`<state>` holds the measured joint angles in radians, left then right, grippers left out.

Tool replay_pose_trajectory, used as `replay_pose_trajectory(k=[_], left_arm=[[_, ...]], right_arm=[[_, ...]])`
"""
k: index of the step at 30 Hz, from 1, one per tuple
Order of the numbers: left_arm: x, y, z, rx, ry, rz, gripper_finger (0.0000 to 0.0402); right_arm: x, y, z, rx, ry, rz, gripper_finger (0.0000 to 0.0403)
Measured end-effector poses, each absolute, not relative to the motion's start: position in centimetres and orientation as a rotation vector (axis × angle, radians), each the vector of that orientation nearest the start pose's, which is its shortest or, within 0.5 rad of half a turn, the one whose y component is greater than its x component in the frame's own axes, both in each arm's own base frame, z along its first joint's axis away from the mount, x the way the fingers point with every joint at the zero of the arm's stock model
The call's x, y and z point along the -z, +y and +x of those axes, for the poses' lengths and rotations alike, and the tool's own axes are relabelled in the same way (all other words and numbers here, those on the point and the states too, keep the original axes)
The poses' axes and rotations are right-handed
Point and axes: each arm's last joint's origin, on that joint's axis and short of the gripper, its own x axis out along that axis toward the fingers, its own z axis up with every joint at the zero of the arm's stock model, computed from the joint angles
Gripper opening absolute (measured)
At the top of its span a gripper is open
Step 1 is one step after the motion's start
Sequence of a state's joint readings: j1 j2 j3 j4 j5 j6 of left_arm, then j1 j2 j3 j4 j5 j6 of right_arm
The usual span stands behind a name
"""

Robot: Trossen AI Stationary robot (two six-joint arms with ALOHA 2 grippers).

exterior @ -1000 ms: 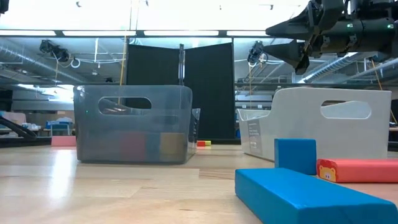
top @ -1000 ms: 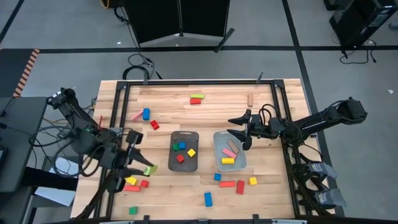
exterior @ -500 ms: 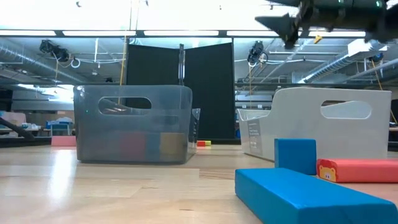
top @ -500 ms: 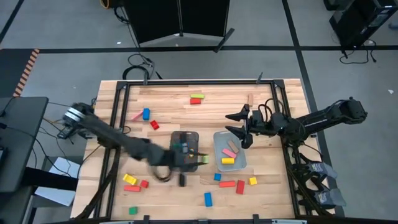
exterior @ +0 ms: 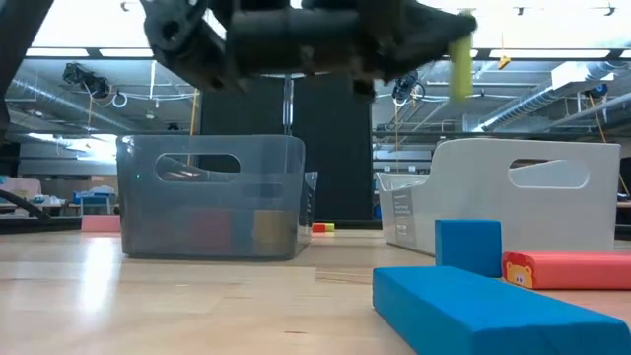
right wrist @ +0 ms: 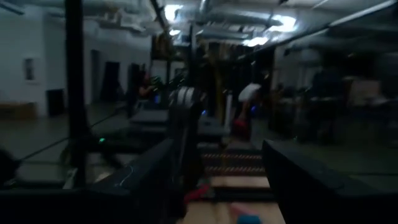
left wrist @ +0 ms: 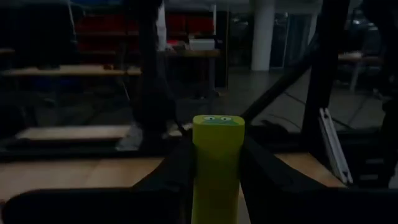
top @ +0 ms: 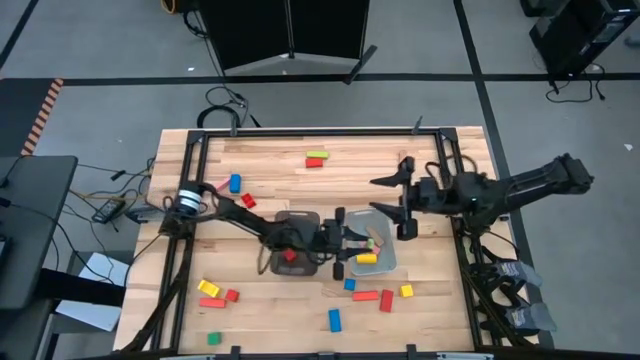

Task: Sort blocks by size
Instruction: Put the bottom large green block into the gray bin, then put the small yellow block into the black bin

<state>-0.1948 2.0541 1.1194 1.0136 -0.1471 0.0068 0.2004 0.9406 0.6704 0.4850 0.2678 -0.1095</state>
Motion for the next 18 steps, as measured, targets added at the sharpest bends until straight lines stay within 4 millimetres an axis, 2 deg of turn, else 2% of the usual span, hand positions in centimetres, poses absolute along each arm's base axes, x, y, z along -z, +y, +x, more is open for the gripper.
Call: replay_pose_trajectory(k=[4,8,11,15,18], left_arm=[[-16.3,-7.6,44.7,0.072,0.024,-0.073,0.01],[-15.5,-6.9,45.8,0.037,0.135,-0.122,0.011],[-14.8,-6.3,45.8,0.012,0.206,-0.121,0.0191],[-15.8,-5.9,45.8,-0.033,0.181,-0.133,0.0309],[-17.0,-5.9,44.8,-0.096,0.119,-0.126,0.0348]], right_arm=[[-33.8,3.3,19.4,0.139,-0.232,-0.057,0.0254],[-33.8,3.4,18.8,0.133,-0.208,-0.046,0.0254],[-33.6,3.4,18.6,0.135,-0.178,-0.024,0.0254],[-32.6,3.4,18.7,0.165,-0.08,-0.016,0.0254],[-31.7,3.5,18.8,0.162,0.004,0.004,0.0254]])
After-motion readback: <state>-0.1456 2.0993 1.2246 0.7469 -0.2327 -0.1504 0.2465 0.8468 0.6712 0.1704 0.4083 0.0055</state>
